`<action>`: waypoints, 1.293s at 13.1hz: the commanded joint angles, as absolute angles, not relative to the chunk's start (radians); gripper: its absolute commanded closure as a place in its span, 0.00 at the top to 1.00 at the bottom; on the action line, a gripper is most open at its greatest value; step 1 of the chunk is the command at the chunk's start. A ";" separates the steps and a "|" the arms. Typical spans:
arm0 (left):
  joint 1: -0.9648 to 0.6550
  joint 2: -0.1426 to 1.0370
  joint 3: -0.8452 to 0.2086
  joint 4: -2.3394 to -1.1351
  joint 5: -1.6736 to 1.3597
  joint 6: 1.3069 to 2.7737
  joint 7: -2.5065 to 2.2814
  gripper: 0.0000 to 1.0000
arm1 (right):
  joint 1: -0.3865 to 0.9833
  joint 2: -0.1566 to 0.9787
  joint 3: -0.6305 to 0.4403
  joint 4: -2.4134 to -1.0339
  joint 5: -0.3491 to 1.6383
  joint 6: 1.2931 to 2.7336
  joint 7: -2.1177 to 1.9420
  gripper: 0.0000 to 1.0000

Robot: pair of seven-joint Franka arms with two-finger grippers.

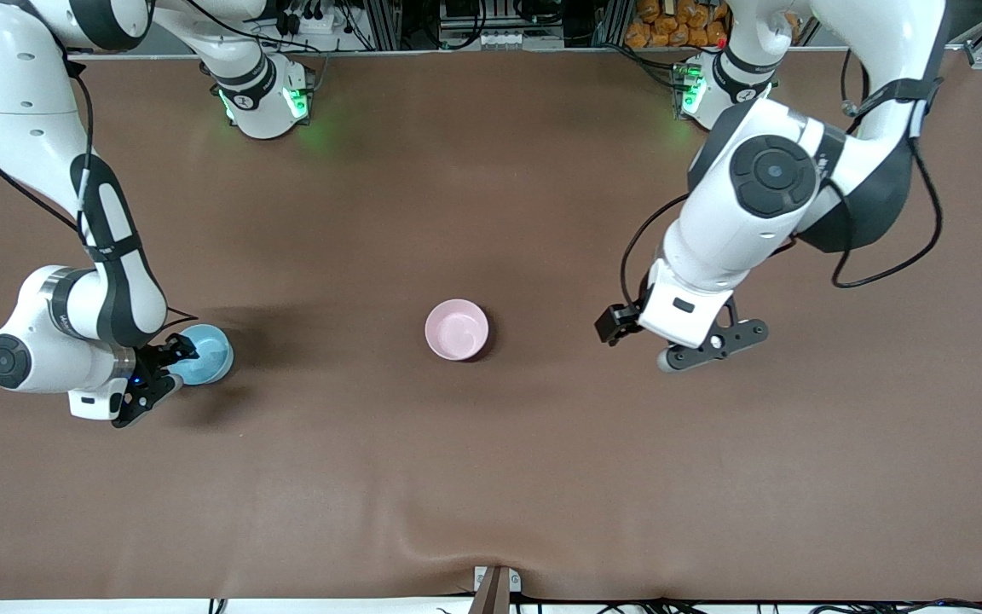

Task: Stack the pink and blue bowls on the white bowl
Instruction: 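Lift the blue bowl with the right gripper while the left gripper withdraws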

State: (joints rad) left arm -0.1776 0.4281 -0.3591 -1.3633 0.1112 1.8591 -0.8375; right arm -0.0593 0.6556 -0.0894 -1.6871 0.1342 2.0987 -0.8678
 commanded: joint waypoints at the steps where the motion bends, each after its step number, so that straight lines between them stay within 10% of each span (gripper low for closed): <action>1: -0.132 0.367 -0.364 -1.384 0.097 1.806 -0.749 1.00 | -0.086 0.664 -0.083 -1.674 0.242 2.047 -1.035 0.00; 17: 0.138 0.181 -0.365 -1.393 0.067 1.529 -0.312 1.00 | 0.136 0.471 -0.086 -1.638 0.471 1.730 -0.736 0.00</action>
